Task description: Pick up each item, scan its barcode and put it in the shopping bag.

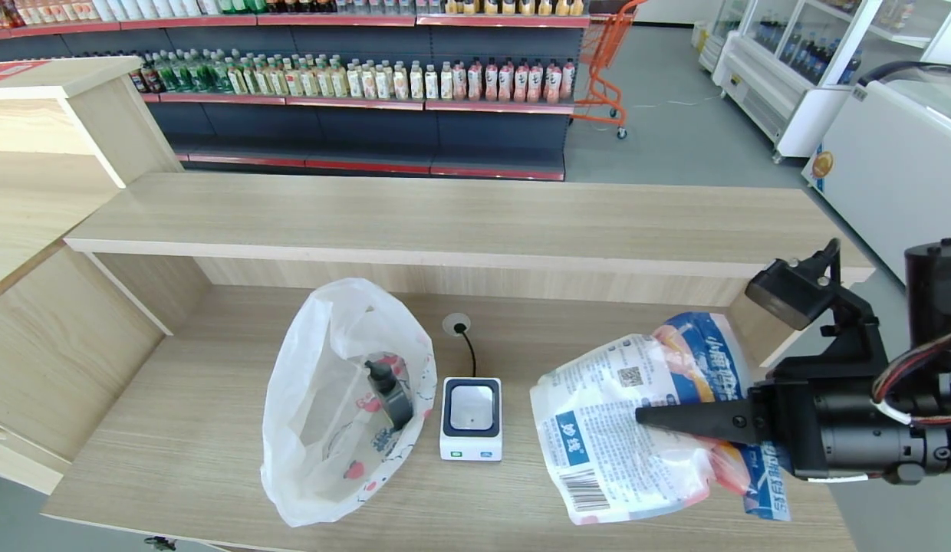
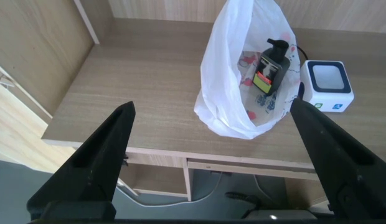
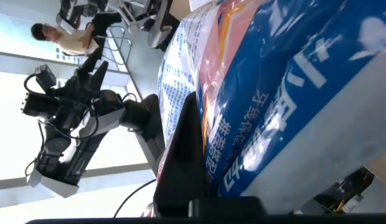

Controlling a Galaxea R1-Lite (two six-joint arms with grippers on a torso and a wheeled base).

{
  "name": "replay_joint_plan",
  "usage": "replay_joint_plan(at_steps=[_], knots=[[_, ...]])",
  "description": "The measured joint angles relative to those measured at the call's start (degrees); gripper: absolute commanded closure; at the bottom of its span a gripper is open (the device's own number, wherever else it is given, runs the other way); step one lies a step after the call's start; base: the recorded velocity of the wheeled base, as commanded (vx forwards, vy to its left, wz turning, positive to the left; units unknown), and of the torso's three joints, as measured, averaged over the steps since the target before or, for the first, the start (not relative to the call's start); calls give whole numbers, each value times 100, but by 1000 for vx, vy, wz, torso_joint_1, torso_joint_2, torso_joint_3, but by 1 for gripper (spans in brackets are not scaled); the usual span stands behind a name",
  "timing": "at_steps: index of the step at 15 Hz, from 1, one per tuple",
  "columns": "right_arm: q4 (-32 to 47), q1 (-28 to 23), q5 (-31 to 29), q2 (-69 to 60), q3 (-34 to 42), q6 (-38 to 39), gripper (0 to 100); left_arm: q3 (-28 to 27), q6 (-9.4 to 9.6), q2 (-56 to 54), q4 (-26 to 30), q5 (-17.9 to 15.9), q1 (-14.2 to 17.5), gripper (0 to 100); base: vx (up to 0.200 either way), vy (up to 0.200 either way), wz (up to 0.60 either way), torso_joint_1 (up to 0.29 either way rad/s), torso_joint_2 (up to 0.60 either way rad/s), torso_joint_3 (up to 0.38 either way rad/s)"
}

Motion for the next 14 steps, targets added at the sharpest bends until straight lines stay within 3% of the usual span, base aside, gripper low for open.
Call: replay_joint_plan(at_steps=[14], knots=[[-874,800,-624,895,-27,6,100,0,0,0,0,0,5,0,0,0,0,0,0,0]])
